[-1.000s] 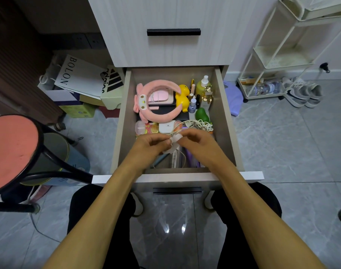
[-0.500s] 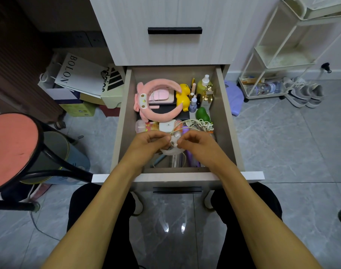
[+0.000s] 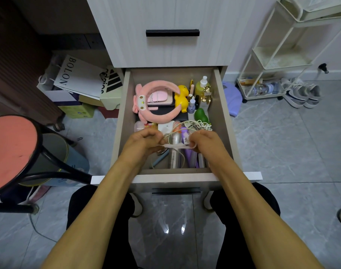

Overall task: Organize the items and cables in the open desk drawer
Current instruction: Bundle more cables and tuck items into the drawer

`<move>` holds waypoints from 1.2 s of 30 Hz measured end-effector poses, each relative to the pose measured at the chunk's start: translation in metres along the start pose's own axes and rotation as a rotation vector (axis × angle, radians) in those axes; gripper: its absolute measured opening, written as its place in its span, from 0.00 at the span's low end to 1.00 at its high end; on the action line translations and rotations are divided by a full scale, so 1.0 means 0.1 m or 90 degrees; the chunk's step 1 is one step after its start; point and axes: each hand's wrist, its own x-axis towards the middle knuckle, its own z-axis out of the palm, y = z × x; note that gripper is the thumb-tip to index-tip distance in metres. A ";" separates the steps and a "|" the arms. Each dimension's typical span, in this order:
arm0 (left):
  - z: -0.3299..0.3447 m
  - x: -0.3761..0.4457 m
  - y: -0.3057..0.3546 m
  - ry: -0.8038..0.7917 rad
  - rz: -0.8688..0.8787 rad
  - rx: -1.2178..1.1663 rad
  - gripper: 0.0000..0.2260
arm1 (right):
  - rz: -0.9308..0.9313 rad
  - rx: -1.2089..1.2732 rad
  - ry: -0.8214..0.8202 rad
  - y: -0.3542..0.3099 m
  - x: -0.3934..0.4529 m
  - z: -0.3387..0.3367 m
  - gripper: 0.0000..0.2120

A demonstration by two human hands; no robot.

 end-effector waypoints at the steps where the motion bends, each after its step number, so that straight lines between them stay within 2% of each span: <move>1: -0.01 0.00 0.00 0.000 0.005 -0.007 0.09 | 0.008 0.001 0.000 0.00 0.01 -0.01 0.11; 5: 0.05 -0.02 0.00 -0.012 0.025 0.058 0.07 | 0.010 -0.030 -0.108 -0.02 -0.02 0.05 0.08; 9: 0.03 0.00 -0.01 -0.002 0.030 0.092 0.07 | 0.012 0.030 -0.112 -0.06 -0.05 0.02 0.08; 15: 0.05 -0.02 -0.02 -0.023 0.048 0.155 0.07 | -0.003 -0.038 -0.146 -0.04 -0.06 0.03 0.10; 19: 0.05 -0.03 0.00 -0.034 0.019 0.146 0.07 | -0.031 -0.018 -0.143 -0.06 -0.09 0.02 0.14; 23: 0.06 -0.02 0.01 -0.056 -0.016 0.165 0.05 | -0.034 0.054 -0.141 -0.07 -0.10 0.01 0.06; 29: 0.03 0.02 -0.02 -0.101 -0.059 0.163 0.05 | -0.032 0.056 -0.145 -0.08 -0.11 0.01 0.04; 32: 0.01 0.03 -0.04 -0.073 -0.063 0.117 0.04 | -0.007 0.120 -0.152 -0.08 -0.10 0.01 0.04; 36: -0.02 0.06 -0.05 -0.036 -0.072 0.060 0.06 | 0.016 0.090 -0.186 -0.07 -0.09 0.02 0.06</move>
